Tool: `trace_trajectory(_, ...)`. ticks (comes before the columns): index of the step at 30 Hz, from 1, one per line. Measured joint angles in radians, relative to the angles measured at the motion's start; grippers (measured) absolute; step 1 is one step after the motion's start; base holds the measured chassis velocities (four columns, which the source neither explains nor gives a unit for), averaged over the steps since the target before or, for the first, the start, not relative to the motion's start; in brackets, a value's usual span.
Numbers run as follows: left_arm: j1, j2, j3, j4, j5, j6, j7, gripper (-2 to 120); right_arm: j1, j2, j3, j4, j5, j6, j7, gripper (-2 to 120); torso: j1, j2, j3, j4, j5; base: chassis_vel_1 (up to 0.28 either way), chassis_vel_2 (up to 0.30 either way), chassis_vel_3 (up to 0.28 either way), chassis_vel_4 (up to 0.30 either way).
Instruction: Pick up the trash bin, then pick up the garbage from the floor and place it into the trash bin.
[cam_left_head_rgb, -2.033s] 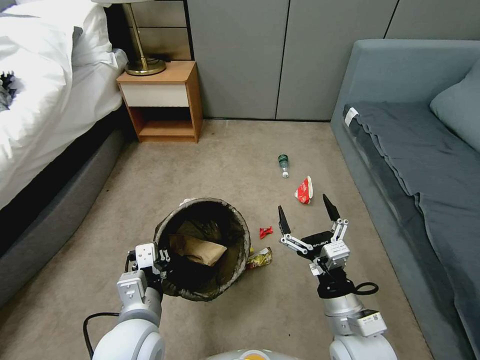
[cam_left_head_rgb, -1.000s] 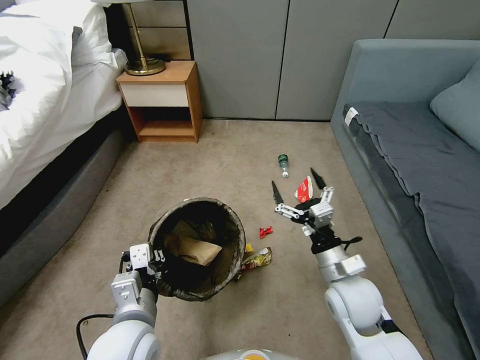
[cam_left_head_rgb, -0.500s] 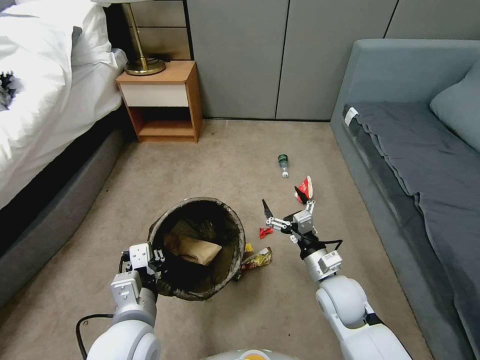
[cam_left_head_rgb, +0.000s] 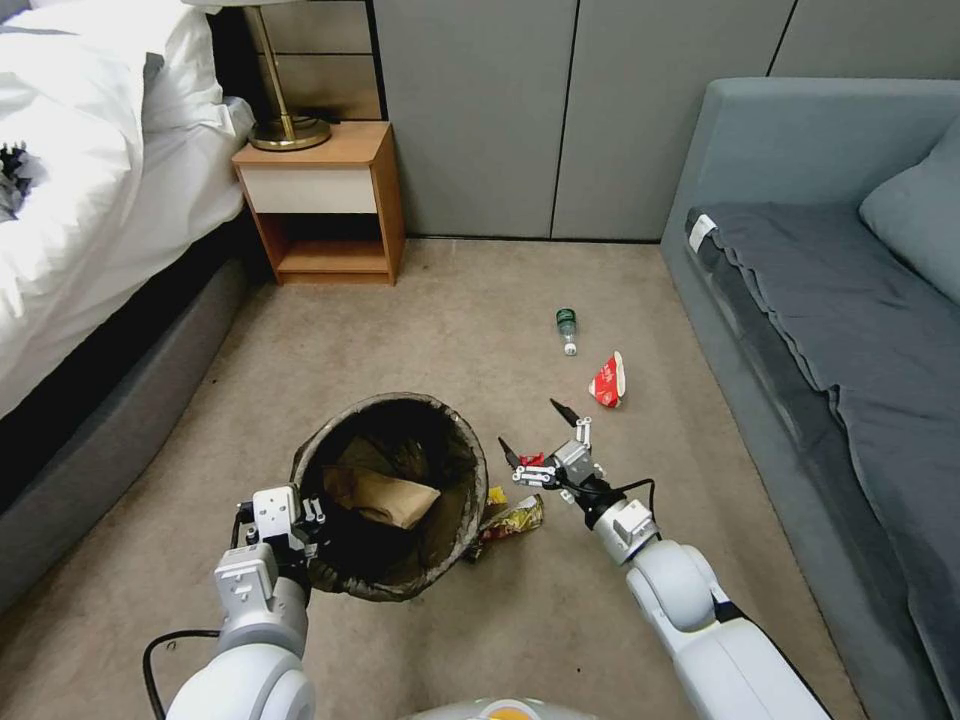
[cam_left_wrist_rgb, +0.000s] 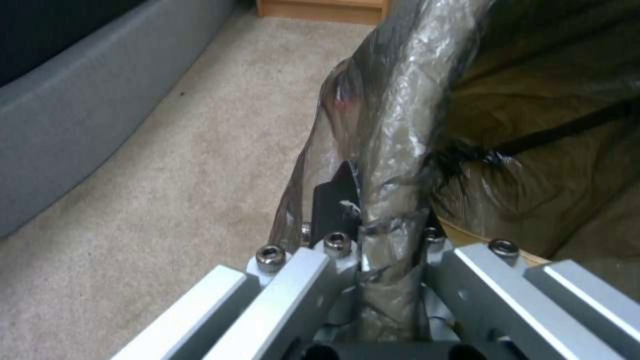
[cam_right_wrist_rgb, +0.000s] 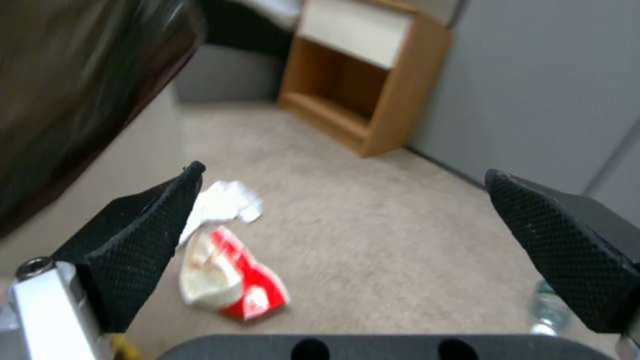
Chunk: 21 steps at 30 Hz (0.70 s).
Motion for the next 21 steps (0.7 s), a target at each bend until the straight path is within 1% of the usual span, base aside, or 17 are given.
trace_trajectory(2,0.000,-0.001,-0.001,-0.002,0.000,0.000,0.000,0,0.027,-0.012,-0.002,-0.037,-0.025,0.018,-0.075,100,0.000,0.000,0.000,0.0001,0.0000,0.000,0.000,0.000,0.000)
trace_trajectory(3,0.000,-0.001,-0.001,-0.003,0.000,0.000,0.000,0,0.050,-0.022,-0.002,-0.071,-0.048,0.038,-0.149,100,0.000,0.000,0.000,0.0000,0.0000,0.000,0.000,0.000,0.000)
trace_trajectory(4,0.000,-0.001,-0.001,-0.003,0.000,0.000,0.000,0,0.050,-0.022,-0.002,-0.071,-0.048,0.038,-0.149,100,0.000,0.000,0.000,0.0000,0.0000,0.000,0.000,0.000,0.000)
trace_trajectory(6,0.000,-0.002,-0.001,-0.003,0.000,0.000,0.000,0,0.068,-0.026,-0.002,-0.099,-0.067,0.056,-0.204,100,0.000,0.000,0.000,0.0000,0.0000,0.000,0.000,0.000,0.000)
trace_trajectory(8,0.000,-0.003,0.000,-0.003,0.002,0.000,0.000,0,0.096,-0.033,-0.008,-0.147,-0.083,0.081,-0.281,100,0.000,0.000,0.000,0.0000,0.0000,0.000,0.000,0.000,0.000)
trace_trajectory(9,0.000,-0.003,0.000,-0.003,0.002,0.000,0.000,0,0.096,-0.033,-0.008,-0.147,-0.083,0.081,-0.281,100,0.000,0.000,0.000,0.0000,0.0000,0.000,0.000,0.000,0.000)
trace_trajectory(12,0.000,-0.006,0.003,-0.003,0.008,0.000,0.000,0,0.127,-0.028,-0.013,-0.214,-0.117,0.110,-0.359,100,0.000,0.000,0.000,0.0000,-0.0001,0.000,0.000,0.000,0.000)
trace_trajectory(13,0.000,-0.006,0.003,-0.003,0.008,0.000,0.000,0,0.127,-0.028,-0.013,-0.214,-0.117,0.110,-0.359,100,0.000,0.000,0.000,0.0000,-0.0001,0.000,0.000,0.000,0.000)
trace_trajectory(16,0.001,-0.008,0.005,-0.003,0.012,0.001,0.000,0,0.145,-0.012,-0.005,-0.267,-0.150,0.133,-0.423,100,0.000,0.000,0.000,0.0001,0.0001,0.000,0.000,0.000,0.000)
trace_trajectory(17,0.001,-0.009,0.005,-0.003,0.015,0.001,-0.001,0,0.152,-0.005,0.004,-0.289,-0.173,0.142,-0.458,100,0.000,0.000,0.000,0.0001,0.0000,0.000,0.000,0.000,0.000)
trace_trajectory(18,0.001,-0.009,0.005,-0.003,0.015,0.001,-0.001,0,0.152,-0.005,0.004,-0.289,-0.173,0.142,-0.458,100,0.000,0.000,0.000,0.0001,0.0000,0.000,0.000,0.000,0.000)
trace_trajectory(21,0.002,-0.010,0.007,-0.003,0.018,0.001,-0.001,0,0.163,0.007,0.012,-0.340,-0.209,0.178,-0.512,100,0.000,0.000,0.000,-0.0001,-0.0001,0.000,0.000,0.000,0.000)
